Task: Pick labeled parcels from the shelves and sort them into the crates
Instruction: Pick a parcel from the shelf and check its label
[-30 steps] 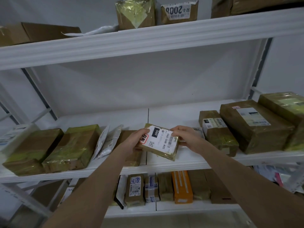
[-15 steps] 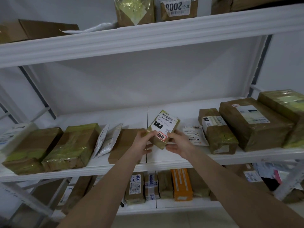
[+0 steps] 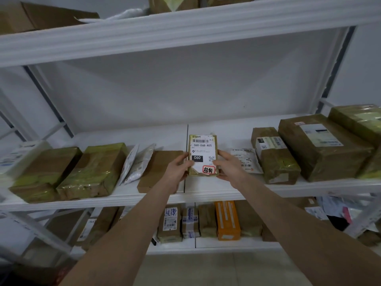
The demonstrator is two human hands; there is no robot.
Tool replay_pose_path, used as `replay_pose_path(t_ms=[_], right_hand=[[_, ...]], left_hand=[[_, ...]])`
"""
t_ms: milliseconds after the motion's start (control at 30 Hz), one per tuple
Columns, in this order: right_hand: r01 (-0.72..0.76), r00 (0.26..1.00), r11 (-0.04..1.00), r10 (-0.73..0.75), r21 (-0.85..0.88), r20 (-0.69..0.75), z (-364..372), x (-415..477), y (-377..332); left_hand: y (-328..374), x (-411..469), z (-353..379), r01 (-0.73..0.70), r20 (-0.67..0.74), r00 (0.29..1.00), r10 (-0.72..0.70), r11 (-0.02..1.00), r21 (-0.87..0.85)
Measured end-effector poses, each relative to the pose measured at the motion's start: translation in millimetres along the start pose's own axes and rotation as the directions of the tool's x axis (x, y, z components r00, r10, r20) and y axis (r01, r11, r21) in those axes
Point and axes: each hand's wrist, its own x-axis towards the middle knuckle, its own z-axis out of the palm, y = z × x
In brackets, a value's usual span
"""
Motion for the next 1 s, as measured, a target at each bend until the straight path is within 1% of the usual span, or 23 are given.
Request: replay_pose_path(t_ms=[233,367,533,667,767,833,900,1000], right_hand=[[0.039,0.999,0.999,-0.039,-0.024,0.021,13,-3,2],[0.112,0.994,0.992,-0.110,-0.061,0.025,34,-7,2],[0.185,0.975,0.976,-0.168,-0.112,0.145,84,-12,14],[0.217,0.952,0.967,-0.179,-0.132,0.250,141,-27,32],[0.223,0.933,0.963,-0.166,-0.153,0.318,188,-40,44],[0.215,0.922,0.957,-0.133,-0.195,0.364,218,-49,54],[0.200,0.903,0.952,-0.087,-0.232,0.421,255,-62,68],[0.206,0.879,0.938,-0.052,-0.278,0.474,314,-85,89]], left_hand=[[-2,-15,-13,-0.066,-0.031,0.998,0.063,0.993,-0.095],[-2,-30,-29,-0.086,-0.147,0.987,0.070,0.991,-0.102],[-9,-64,-70,-0.095,-0.299,0.953,0.043,0.982,-0.162],[-22,-98,-121,-0.096,-0.450,0.893,0.004,0.978,-0.183],[-32,-126,-158,-0.111,-0.541,0.840,-0.035,0.966,-0.235],[-38,-147,-181,-0.115,-0.578,0.814,-0.062,0.957,-0.265],[-48,-170,-211,-0.105,-0.628,0.772,-0.099,0.954,-0.280],[-71,-201,-263,-0.062,-0.677,0.725,-0.128,0.966,-0.249]])
